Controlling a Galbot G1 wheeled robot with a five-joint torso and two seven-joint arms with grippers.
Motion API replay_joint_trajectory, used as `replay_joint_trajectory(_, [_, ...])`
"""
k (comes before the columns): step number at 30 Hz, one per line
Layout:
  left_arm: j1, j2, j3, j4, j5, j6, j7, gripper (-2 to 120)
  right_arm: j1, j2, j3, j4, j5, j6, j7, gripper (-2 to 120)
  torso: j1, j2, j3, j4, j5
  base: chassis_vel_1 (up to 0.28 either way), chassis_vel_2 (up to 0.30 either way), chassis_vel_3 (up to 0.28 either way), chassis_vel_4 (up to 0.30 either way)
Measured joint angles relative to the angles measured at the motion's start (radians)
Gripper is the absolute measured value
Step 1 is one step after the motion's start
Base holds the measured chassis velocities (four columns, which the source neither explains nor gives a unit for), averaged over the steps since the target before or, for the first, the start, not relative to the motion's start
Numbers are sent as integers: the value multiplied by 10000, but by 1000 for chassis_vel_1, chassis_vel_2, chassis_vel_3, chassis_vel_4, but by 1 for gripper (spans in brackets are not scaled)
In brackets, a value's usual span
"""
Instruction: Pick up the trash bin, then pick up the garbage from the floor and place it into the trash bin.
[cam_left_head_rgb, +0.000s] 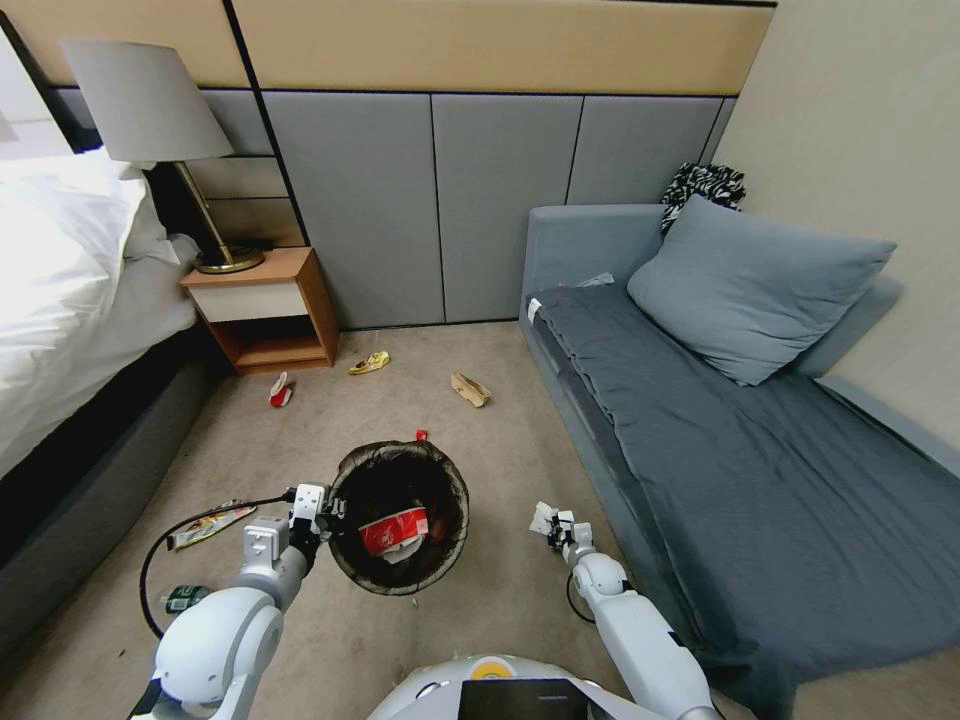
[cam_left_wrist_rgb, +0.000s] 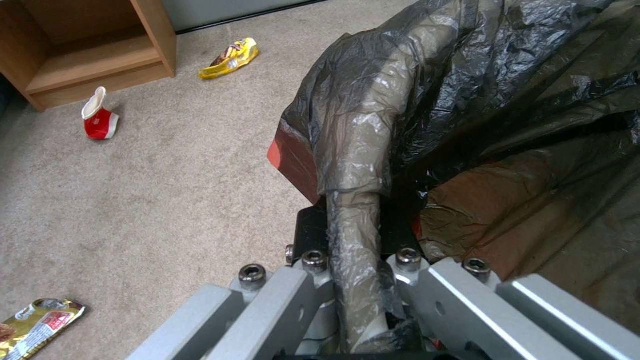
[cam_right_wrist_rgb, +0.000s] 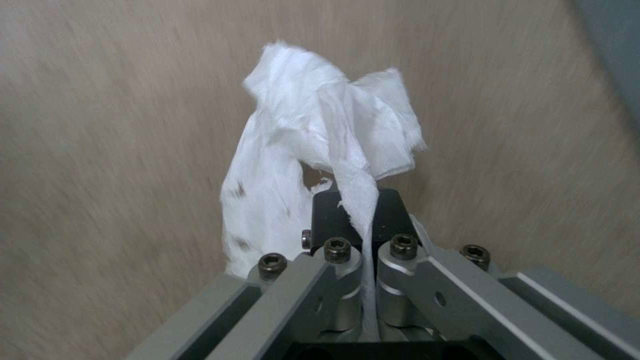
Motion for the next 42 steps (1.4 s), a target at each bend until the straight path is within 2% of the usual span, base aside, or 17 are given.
replay_joint_trajectory(10, [34, -17, 13, -50, 10, 10, -14, 1, -416, -514, 212, 2072, 123, -180, 50, 0, 0, 0, -1, 0, 0, 0, 0, 0, 0])
replay_joint_trajectory(12, [47, -30, 12, -65, 13, 16, -17, 1, -540, -733, 279, 2912, 350, -326, 65, 0, 0, 0, -1, 2, -4, 0, 0, 0, 0])
replay_joint_trajectory(14, [50, -30, 12, -69, 13, 17, -18, 1, -561, -763, 285, 3037, 387, -348, 67, 0, 0, 0, -1, 2, -4, 0, 0, 0, 0])
replay_joint_trajectory(15, [63, -31, 8, -84, 13, 24, -19, 1, -680, -970, 314, 3843, 648, -518, 76, 0, 0, 0, -1, 1, -2, 0, 0, 0, 0])
replay_joint_trajectory(16, [63, -31, 8, -84, 13, 24, -19, 1, -680, -970, 314, 3843, 648, -518, 76, 0, 0, 0, -1, 1, -2, 0, 0, 0, 0])
replay_joint_trajectory(18, [71, -32, -4, -96, 13, 29, -23, 1, -882, -1351, 356, 5048, 1120, -847, 95, 0, 0, 1, -2, 1, -5, 0, 0, 0, 0])
replay_joint_trajectory(25, [89, -45, 4, -137, 20, 43, -27, 1, -1120, -2076, 391, 6705, 1706, -1271, 79, 0, 0, 0, -2, 0, -1, 0, 0, 0, 0])
replay_joint_trajectory(28, [108, -70, 41, -156, 40, 50, -30, 1, -1187, -2564, 356, 7927, 2254, -1568, 33, 0, 0, 0, -2, 0, -3, 0, 0, 0, 0])
replay_joint_trajectory(35, [141, -76, 88, -200, 51, 76, -35, 1, -778, -3136, 76, 9216, 3170, -2035, -292, 0, 0, 0, -2, 1, -3, 0, 0, 0, 0])
replay_joint_trajectory(42, [178, -73, 122, -251, 51, 118, -36, 1, -79, -3481, -439, 9913, 4018, -2423, -763, 0, 0, 0, -2, 2, -5, 0, 0, 0, 0])
